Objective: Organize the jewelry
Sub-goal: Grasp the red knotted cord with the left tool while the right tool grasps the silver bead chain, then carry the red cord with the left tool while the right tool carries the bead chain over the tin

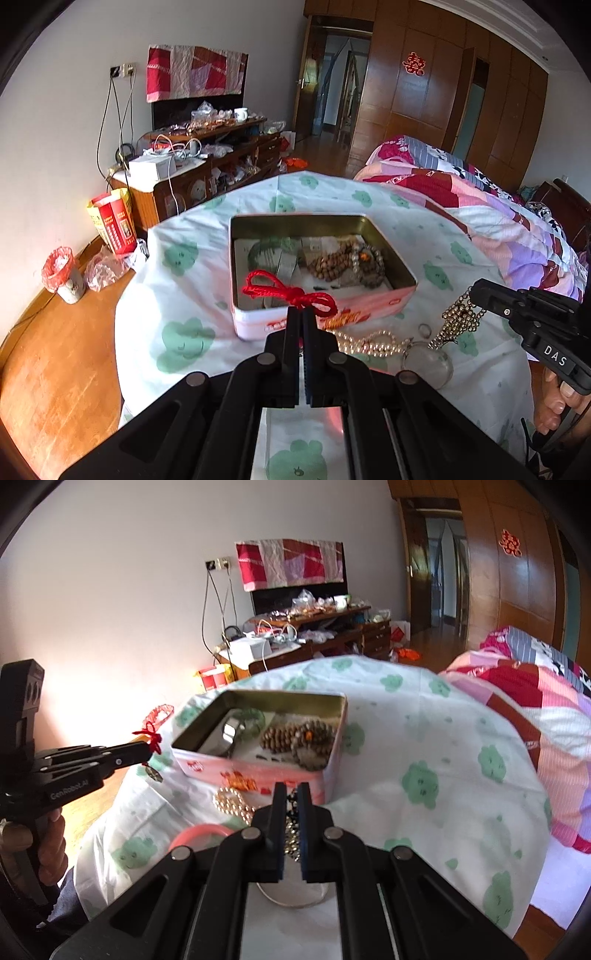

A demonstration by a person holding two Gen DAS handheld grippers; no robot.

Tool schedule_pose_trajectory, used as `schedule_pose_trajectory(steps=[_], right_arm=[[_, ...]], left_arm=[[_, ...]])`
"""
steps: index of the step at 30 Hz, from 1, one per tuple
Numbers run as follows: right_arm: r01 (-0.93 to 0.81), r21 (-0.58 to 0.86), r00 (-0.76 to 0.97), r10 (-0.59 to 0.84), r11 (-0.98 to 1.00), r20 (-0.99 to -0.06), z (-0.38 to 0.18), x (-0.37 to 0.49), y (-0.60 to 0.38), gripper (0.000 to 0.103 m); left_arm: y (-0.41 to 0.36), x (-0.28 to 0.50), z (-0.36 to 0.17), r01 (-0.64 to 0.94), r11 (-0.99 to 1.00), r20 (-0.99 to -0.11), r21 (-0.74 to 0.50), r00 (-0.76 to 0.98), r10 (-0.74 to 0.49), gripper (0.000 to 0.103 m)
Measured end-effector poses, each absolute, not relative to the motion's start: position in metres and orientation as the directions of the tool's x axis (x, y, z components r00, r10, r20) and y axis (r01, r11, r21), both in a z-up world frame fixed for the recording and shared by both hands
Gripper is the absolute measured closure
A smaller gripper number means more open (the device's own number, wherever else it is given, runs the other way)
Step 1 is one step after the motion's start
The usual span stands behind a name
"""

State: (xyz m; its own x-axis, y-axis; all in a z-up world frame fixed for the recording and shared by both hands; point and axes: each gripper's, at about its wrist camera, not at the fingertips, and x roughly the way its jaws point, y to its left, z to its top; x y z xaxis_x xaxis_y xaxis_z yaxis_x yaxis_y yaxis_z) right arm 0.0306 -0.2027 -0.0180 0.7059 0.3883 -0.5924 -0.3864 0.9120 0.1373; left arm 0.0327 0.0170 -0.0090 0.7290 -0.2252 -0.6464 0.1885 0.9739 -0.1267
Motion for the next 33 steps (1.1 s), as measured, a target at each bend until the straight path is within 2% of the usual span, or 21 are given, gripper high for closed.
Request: schedule_pose_trajectory(steps=[13,33], right_arm=[[-0.414,0.100,0.737,0.398,0.905,-0.546,0.010,0.042,-0.202,0.096],[-0.448,0.120,0.713,0.435,0.886,-0.550,0.016,0.081,-0.186,0.096]], left_arm=[[0.014,0.045,0.005,0.201,0.974,-0.626,-0.105,0.748,-0.221,0.103],[0.013,0.087,0.007,0.199,0.978,-0.635,-0.068,0.747,-0.196,0.103]])
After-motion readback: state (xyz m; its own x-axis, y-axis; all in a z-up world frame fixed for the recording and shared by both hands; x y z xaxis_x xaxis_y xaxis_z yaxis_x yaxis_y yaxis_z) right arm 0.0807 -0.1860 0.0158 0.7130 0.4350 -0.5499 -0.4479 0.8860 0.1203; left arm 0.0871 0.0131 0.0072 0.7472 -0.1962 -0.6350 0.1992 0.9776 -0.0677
